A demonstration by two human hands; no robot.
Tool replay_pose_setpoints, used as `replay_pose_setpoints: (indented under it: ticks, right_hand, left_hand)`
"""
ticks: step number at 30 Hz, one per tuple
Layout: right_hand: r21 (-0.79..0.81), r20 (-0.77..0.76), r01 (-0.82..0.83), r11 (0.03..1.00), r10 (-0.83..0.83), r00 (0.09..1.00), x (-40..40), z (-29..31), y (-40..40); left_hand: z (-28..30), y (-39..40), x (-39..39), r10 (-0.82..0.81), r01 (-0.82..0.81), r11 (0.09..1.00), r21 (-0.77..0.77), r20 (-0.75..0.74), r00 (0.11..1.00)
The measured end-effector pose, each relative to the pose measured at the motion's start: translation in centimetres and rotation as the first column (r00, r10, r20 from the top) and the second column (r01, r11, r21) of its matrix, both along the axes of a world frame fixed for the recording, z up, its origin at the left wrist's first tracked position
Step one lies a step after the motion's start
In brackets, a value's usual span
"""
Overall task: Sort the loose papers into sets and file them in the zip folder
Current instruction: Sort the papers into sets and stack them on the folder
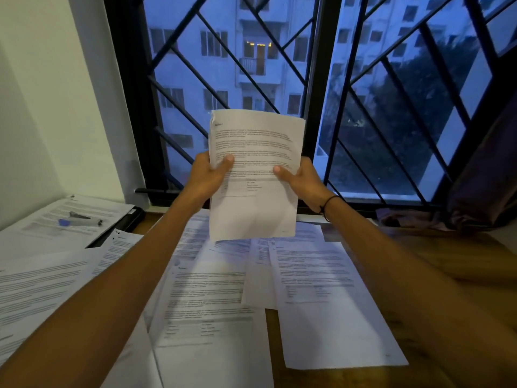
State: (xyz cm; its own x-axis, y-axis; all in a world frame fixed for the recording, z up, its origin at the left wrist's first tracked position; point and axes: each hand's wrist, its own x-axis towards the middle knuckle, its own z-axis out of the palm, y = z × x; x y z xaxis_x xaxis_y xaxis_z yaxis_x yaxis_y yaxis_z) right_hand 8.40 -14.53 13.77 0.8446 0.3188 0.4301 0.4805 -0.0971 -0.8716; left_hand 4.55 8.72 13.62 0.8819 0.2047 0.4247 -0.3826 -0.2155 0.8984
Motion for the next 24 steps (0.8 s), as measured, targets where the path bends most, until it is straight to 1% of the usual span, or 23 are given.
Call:
replay_pose_setpoints:
  ticks: [2,6,8,11,15,17,19,21,22,24]
  right_hand:
    - [-0.004,-0.001,0.004,1.000,-0.004,1.000,0.4,0.1,0.4]
    - [-0.055,-0.034,-0.016,0.998,0.014,0.999,0.8,-1.2,1.6]
    - [-0.096,-0.077,-0.058,0.994,0.050,0.996,0.8,-2.1,2.2]
    - [-0.158,-0.137,-0.142,0.977,0.121,0.983,0.6,-3.7,2.8]
    - [-0.229,-0.229,-0.195,0.954,0.143,0.963,0.1,-5.5,2.8]
    - [-0.241,-0.291,-0.192,0.951,0.118,0.949,0.2,-6.2,2.5]
    - [-0.238,-0.339,-0.151,0.959,0.064,0.939,0.6,-6.9,1.8]
    - [-0.242,-0.334,-0.097,0.966,0.011,0.943,1.4,-8.1,0.6]
    - [-0.265,-0.298,-0.068,0.962,-0.014,0.955,2.0,-8.7,-0.2]
    - [-0.369,-0.169,-0.010,0.929,-0.056,0.984,3.2,-10.4,-1.6]
  left_hand:
    - [0.3,1.1,0.3,-0.002,0.003,1.000,0.030,-0.019,1.000]
    - [-0.2,2.9,0.0,-0.036,0.036,0.999,0.003,-0.060,0.998]
    - [-1.0,3.9,-0.2,-0.038,0.039,0.999,0.009,-0.108,0.993]
    - [-3.0,5.3,-0.8,-0.071,0.066,0.997,-0.032,-0.193,0.979]
    - [-6.1,6.7,-1.3,-0.015,-0.003,0.998,-0.067,-0.265,0.964]
    - [-7.7,7.5,-1.5,0.010,-0.034,0.997,-0.071,-0.313,0.950]
    - [-9.1,8.5,-1.8,0.035,-0.062,0.996,-0.067,-0.357,0.934]
    - [-10.3,9.8,-2.0,0.039,-0.068,0.996,-0.063,-0.385,0.922]
    - [-10.8,10.4,-2.0,0.048,-0.073,0.996,-0.047,-0.399,0.915]
    - [-11.7,11.7,-1.9,0.067,-0.080,0.997,-0.010,-0.441,0.895]
